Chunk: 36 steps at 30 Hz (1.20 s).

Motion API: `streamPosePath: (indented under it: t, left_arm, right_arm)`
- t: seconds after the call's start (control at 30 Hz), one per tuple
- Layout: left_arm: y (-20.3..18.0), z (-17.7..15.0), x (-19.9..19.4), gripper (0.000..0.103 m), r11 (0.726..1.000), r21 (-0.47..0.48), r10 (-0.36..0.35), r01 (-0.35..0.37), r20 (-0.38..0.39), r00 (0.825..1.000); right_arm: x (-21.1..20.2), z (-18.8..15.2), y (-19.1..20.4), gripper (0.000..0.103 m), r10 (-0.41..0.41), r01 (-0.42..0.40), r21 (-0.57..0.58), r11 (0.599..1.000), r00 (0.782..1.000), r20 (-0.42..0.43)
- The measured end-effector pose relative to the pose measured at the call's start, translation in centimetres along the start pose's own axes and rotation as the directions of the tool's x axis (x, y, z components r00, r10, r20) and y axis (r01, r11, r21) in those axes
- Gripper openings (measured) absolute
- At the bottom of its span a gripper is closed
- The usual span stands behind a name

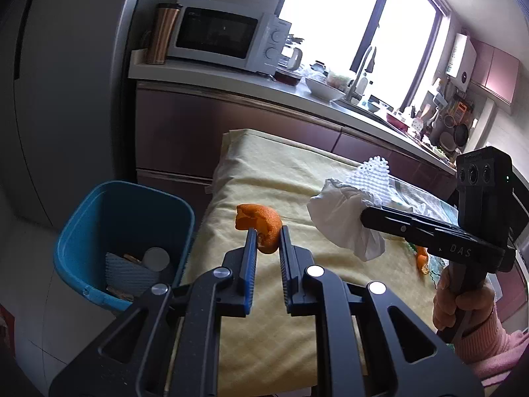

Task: Collect trash
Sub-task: 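Carry the orange peel and white tissue over the blue bin, then open both tools to drop the orange peel and tissue into the bin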

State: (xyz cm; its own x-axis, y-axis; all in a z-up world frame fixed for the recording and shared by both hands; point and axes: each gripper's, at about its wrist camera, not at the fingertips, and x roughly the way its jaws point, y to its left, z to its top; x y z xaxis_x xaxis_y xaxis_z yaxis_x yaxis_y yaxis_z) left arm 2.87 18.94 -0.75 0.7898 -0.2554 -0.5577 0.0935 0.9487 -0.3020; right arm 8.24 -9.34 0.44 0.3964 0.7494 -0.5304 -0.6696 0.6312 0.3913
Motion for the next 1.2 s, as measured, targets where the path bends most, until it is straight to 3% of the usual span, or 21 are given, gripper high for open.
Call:
streamPosePath:
  t: [0.6, 1.2]
  left_arm:
    - [7.8, 0.2, -1.0, 0.014, 0.983, -0.104, 0.151, -0.149, 0.008, 0.989]
    - [12.9, -0.3, 2.8, 0.014, 0.96, -0.172, 0.211, -0.221, -0.073, 0.975]
  right_arm:
    - [8.5, 3.7, 4.8, 0.02, 0.098, -0.108, -0.067, 0.992, 0.986, -0.134]
    - [15.9, 3.8, 8.1, 0.02, 0.059, -0.094, -0.111, 0.989, 0.958, -0.282]
